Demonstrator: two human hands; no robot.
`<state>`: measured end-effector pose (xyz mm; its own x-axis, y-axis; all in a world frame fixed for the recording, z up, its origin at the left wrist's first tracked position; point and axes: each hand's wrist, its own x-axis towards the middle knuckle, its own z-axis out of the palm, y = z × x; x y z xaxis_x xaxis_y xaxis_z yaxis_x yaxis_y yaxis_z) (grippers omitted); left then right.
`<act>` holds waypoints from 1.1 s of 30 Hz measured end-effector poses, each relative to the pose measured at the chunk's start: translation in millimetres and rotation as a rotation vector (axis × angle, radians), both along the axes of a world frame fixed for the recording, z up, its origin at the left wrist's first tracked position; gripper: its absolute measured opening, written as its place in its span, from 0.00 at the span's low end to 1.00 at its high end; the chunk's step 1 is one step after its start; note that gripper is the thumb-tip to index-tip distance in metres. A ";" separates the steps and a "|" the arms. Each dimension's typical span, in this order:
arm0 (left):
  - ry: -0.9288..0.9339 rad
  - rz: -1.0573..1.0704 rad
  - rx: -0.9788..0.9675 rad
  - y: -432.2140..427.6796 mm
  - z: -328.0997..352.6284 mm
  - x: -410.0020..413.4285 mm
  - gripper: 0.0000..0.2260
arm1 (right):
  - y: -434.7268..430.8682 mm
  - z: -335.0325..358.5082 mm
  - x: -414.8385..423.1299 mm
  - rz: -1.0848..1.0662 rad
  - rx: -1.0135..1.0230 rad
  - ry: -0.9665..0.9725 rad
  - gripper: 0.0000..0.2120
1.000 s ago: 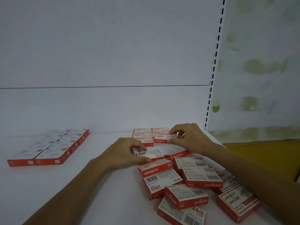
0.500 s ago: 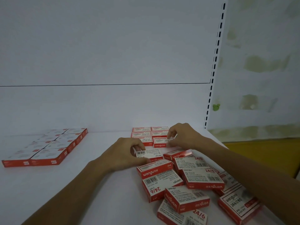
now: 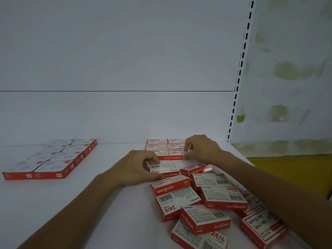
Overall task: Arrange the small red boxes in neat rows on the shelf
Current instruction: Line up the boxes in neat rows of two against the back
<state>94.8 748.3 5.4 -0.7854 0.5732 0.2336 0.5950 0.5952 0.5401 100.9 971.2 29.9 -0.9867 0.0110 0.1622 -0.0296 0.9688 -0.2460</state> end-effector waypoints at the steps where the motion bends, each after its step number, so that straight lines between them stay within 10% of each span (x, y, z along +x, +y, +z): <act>1: -0.011 -0.002 -0.007 -0.7 0.2 -0.2 0.12 | -0.2 0.2 -0.6 -0.009 0.009 0.001 0.11; 17: 0.203 0.067 0.100 -3.7 -2.3 -6.9 0.16 | -21.9 1.5 21.0 0.396 -0.083 0.210 0.15; 23: 0.078 0.136 0.340 -2.8 6.8 -6.9 0.02 | -27.3 5.8 24.7 0.473 -0.112 0.272 0.20; 33: -0.024 0.211 0.400 3.6 4.1 -1.7 0.14 | -25.8 6.9 26.9 0.491 -0.117 0.398 0.21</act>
